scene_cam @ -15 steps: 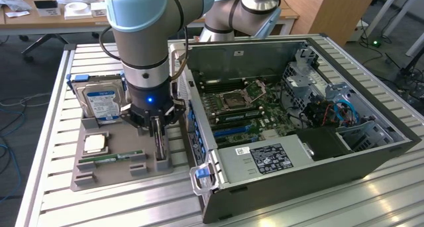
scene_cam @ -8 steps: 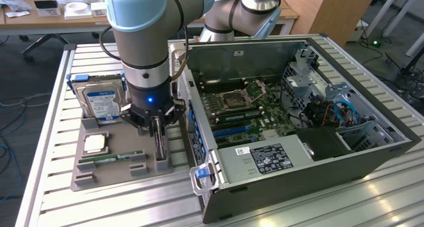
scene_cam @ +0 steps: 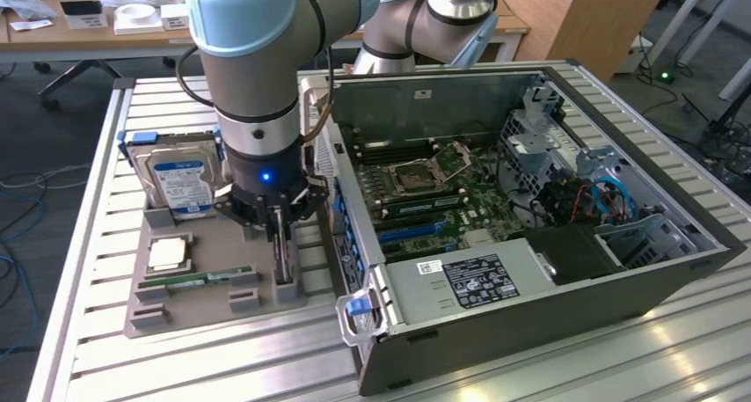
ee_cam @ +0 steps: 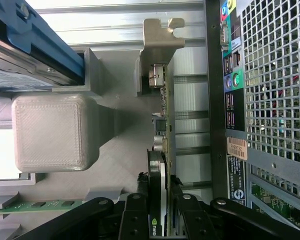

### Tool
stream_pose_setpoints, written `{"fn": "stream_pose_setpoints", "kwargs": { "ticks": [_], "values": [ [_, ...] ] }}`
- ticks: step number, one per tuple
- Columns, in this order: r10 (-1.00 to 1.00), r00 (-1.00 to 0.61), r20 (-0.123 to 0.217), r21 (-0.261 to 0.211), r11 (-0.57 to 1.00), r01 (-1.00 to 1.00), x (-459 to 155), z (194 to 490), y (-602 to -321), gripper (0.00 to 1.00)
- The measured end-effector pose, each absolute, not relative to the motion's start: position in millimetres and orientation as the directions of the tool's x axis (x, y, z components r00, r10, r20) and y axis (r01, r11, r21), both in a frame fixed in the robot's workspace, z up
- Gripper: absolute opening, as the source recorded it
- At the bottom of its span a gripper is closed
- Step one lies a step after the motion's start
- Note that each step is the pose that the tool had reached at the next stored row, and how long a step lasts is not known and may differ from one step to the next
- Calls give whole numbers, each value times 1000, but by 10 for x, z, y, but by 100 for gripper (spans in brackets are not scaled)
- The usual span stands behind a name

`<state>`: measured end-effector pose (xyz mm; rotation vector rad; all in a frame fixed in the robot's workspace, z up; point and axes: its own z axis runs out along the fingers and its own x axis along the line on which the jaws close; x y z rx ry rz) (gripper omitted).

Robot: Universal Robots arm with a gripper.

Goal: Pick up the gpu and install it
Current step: 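Pick up the gpu and move the gpu toward the slot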

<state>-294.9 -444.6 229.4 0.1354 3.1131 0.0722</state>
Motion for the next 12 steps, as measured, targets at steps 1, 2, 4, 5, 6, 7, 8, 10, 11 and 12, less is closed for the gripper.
{"fn": "stream_pose_setpoints", "kwargs": {
  "ticks": [1,2,4,5,6,7,8,10,11,12],
  "values": [
    [87,-996,-23,47,995,86,-2949,2294,-4446,27],
    [87,-996,-23,47,995,86,-2949,2294,-4446,27],
    [87,-996,-23,47,995,86,-2949,2294,-4446,27],
    [87,-996,-23,47,995,86,-2949,2294,-4446,27],
    [87,-996,-23,47,995,86,-2949,2294,-4446,27],
    [87,-996,-23,47,995,86,-2949,2294,-4446,27],
    [87,-996,-23,47,995,86,-2949,2294,-4446,27],
    [87,-996,-23,47,995,86,-2949,2294,-4446,27],
    [87,-996,-23,47,995,86,-2949,2293,-4446,27],
    [87,-996,-23,47,995,86,-2949,2293,-4446,27]
  ]
}}
